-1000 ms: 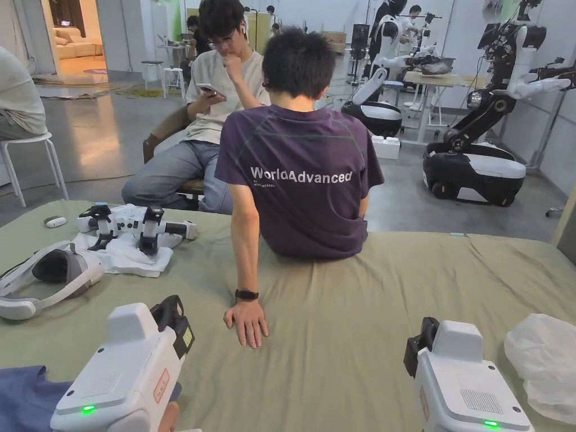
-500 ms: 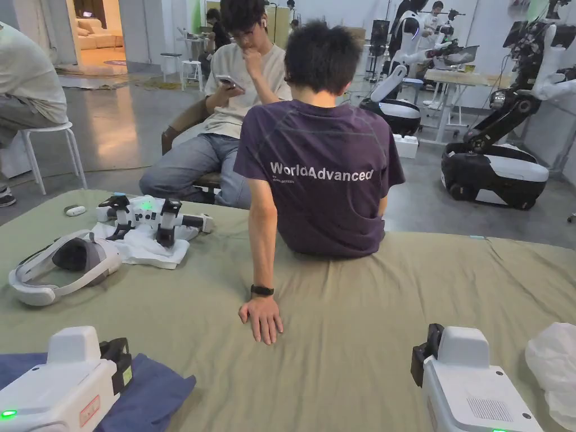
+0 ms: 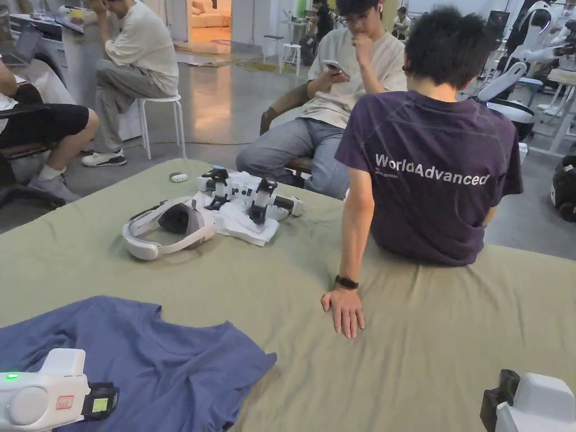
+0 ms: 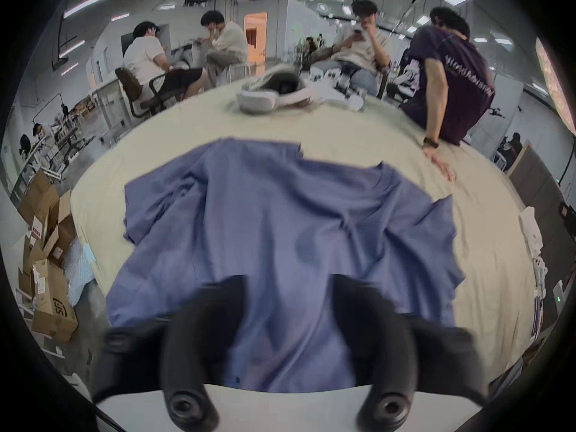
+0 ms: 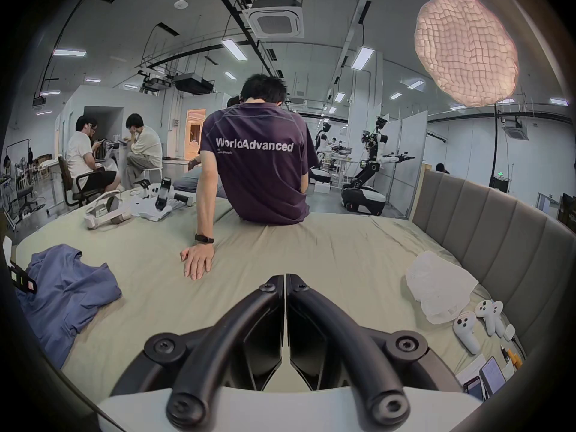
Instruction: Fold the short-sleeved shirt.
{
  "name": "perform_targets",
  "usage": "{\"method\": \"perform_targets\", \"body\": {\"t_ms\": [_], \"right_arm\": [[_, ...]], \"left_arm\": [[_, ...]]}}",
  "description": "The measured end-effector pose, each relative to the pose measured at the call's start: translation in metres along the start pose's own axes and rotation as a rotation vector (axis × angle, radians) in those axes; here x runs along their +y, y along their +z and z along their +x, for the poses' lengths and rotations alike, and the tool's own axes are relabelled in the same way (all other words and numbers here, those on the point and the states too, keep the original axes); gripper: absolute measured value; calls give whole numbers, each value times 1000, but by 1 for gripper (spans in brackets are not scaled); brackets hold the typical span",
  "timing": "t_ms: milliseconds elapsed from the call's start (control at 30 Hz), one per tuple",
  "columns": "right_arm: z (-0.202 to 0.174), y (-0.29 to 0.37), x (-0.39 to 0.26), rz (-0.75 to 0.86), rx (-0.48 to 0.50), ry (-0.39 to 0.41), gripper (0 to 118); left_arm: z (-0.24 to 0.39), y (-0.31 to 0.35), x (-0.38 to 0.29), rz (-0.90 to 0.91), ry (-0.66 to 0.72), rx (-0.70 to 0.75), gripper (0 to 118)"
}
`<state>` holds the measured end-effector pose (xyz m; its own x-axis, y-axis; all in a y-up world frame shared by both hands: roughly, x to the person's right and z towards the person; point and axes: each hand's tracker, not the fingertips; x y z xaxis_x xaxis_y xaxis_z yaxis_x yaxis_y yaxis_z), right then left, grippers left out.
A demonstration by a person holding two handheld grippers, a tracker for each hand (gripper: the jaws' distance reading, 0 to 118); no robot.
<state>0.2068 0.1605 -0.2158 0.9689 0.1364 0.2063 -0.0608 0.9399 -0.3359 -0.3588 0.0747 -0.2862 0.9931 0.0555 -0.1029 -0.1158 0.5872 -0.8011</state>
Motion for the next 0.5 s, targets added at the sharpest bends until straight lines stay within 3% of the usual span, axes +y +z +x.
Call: {"method": "perform_targets", "body": {"t_ms": [233,333,400,500], "right_arm": [[-13,1,-10,-31,35,26,0],[-14,0,-12,-37,37,38,0],[-14,-1,-13,-42,39,44,0],[-13,0,-12,-46,35,49,0]], "left_arm": [[24,-24,-9,-32,-26,-136,86],[39,-34,-16,-69,-102,-89,85],[49,-40,-20,-74,-160,-38,83],[47,-46,-23,-37,-192,-25,67]]}}
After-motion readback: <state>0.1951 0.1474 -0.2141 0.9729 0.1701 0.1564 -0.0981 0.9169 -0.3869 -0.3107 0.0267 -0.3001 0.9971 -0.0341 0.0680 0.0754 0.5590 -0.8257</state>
